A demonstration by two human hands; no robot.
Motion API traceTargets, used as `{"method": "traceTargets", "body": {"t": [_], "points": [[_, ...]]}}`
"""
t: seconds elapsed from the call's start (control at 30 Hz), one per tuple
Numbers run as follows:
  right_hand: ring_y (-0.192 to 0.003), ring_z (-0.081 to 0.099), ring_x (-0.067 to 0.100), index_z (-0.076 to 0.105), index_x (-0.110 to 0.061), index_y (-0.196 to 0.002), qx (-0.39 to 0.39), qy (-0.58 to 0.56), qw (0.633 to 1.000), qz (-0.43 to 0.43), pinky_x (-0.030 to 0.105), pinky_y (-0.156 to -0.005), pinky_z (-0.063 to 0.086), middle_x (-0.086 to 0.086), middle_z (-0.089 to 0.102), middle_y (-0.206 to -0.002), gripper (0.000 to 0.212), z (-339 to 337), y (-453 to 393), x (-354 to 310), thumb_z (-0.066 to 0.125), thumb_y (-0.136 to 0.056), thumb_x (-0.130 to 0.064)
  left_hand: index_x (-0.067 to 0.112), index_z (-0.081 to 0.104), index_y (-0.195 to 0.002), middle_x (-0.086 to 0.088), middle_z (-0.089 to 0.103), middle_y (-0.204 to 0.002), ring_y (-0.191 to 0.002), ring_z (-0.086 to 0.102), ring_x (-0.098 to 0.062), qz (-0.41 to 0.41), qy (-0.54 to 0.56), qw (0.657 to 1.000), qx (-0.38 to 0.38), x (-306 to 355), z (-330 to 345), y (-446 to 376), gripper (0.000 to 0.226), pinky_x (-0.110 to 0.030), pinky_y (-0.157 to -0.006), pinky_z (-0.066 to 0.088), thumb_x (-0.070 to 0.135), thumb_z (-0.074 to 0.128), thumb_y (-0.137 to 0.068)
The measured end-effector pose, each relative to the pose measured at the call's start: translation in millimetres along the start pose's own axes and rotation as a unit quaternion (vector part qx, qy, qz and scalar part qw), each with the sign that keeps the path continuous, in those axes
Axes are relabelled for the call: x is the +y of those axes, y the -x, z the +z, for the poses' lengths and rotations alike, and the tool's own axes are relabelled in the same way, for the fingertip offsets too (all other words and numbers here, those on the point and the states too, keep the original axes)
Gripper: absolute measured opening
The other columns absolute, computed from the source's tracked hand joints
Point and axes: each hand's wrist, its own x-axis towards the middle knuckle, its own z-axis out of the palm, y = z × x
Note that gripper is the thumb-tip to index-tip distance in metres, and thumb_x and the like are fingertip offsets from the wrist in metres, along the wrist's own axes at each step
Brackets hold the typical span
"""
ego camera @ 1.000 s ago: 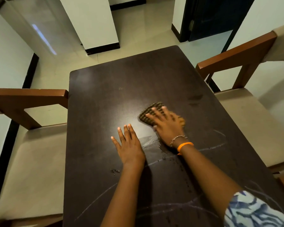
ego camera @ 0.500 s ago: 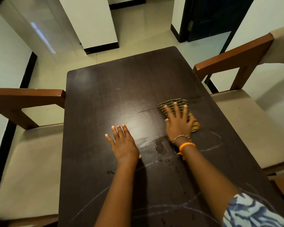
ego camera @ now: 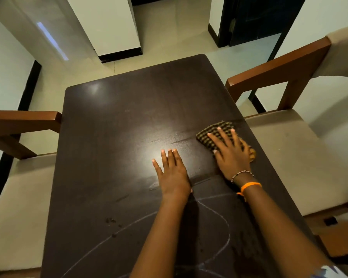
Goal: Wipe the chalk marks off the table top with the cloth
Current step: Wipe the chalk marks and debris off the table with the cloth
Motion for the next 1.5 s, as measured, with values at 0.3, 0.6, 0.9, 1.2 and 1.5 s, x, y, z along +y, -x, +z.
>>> {"method": "traceTargets", "body": {"t": [0.3, 0.6, 0.9, 1.2, 1.5], "points": [[-0.145, 0.002, 0.026, 0.024, -0.042, -0.143, -0.034, -0.024, 0.999, 0.029, 0.051, -0.113, 0.009, -0.008, 0.012, -0.158, 0.053, -14, -116, 15, 0.042, -0.095, -0.029, 0.001, -0.018, -0.144, -0.014, -0.012, -0.157, -0.142, -0.023, -0.032, -0.037, -0.026, 0.999, 0.006, 5, 3, -1, 0.114, -0.054, -0.11, -0.016, 0.028, 0.071, -0.079], [-0.145, 0.004, 0.025, 0.022, -0.041, -0.144, -0.036, -0.021, 0.999, 0.003, 0.048, -0.112, 0.012, -0.006, 0.013, -0.158, 0.05, -19, -22, 41, 0.033, -0.095, -0.034, 0.001, -0.015, -0.145, -0.014, -0.01, -0.158, -0.142, -0.023, -0.033, -0.037, -0.034, 0.999, 0.014, 7, 4, 5, 0.107, -0.054, -0.111, -0.014, 0.029, 0.067, -0.083], [-0.139, 0.016, 0.027, 0.028, -0.038, -0.141, -0.019, 0.001, 0.999, 0.04, 0.051, -0.102, 0.028, 0.0, 0.03, -0.153, 0.053, -13, 108, 41, 0.027, -0.088, -0.037, 0.001, -0.013, -0.145, -0.013, -0.007, -0.158, -0.142, -0.023, -0.033, -0.036, -0.024, 0.999, 0.006, 1, 3, 4, 0.11, -0.055, -0.112, -0.012, 0.039, 0.067, -0.08], [-0.145, -0.005, 0.029, 0.016, -0.04, -0.146, -0.053, -0.027, 0.996, 0.071, 0.054, -0.113, 0.005, -0.004, 0.004, -0.159, 0.054, -16, -59, 8, 0.038, -0.096, -0.032, 0.003, -0.013, -0.146, -0.012, -0.008, -0.158, -0.142, -0.023, -0.031, -0.024, -0.001, 0.998, 0.06, -16, 12, 23, 0.108, -0.055, -0.11, -0.016, 0.055, 0.055, -0.081], [-0.144, -0.004, 0.035, 0.017, -0.035, -0.147, -0.078, -0.034, 0.989, -0.118, 0.057, -0.112, 0.005, 0.001, 0.004, -0.159, 0.06, 23, -2, -157, 0.042, -0.093, -0.031, 0.007, -0.008, -0.148, -0.007, -0.006, -0.159, -0.144, -0.021, -0.028, -0.081, 0.012, 0.997, 0.005, -83, 5, 62, 0.116, -0.056, -0.111, -0.014, 0.041, 0.073, -0.072]]}}
